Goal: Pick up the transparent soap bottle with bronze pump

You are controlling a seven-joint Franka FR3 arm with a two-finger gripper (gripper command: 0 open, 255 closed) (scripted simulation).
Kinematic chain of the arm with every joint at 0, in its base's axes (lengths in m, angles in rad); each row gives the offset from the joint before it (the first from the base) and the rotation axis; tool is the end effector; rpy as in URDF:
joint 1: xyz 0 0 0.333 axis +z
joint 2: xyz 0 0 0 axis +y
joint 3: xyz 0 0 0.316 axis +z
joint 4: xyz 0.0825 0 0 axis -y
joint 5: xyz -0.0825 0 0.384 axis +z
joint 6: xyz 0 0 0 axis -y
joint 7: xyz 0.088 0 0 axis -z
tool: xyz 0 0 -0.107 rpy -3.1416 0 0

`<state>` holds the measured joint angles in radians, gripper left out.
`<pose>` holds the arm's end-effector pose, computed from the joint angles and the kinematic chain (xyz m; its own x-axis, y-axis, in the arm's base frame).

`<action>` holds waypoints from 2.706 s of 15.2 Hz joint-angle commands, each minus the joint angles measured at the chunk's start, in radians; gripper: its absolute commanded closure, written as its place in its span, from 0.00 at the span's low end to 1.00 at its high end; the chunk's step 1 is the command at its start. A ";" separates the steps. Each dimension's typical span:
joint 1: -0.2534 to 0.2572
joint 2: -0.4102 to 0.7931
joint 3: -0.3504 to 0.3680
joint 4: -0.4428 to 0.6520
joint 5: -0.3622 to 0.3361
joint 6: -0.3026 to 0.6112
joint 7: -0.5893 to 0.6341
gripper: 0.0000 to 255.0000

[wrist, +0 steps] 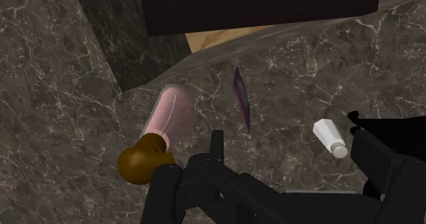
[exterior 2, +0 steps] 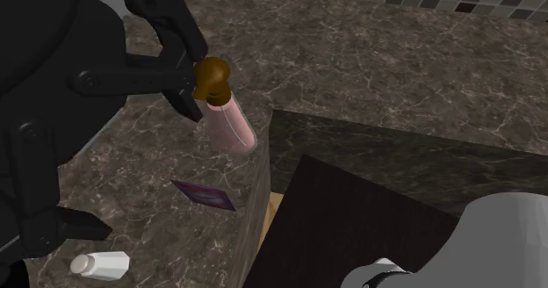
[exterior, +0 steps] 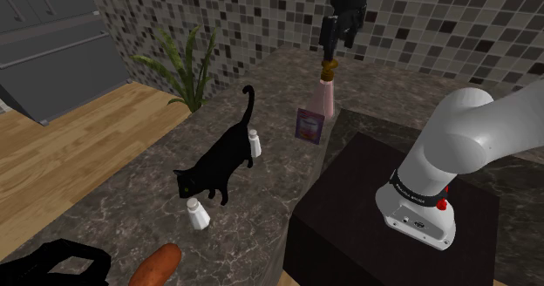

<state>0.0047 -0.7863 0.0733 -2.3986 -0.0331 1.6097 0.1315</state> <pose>0.3088 0.0265 0.5734 0.9973 -0.0733 0.0071 -0.0737 -0.9937 0.0846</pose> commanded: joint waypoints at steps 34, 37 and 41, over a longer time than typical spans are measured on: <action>-0.132 0.606 -0.380 0.205 0.084 0.272 -0.311 1.00; -0.132 0.606 -0.380 0.204 0.084 0.273 -0.310 1.00; -0.132 0.599 -0.378 0.225 0.082 0.246 -0.306 1.00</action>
<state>-0.1276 -0.1854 -0.3054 -2.1825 0.0492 1.8666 -0.1764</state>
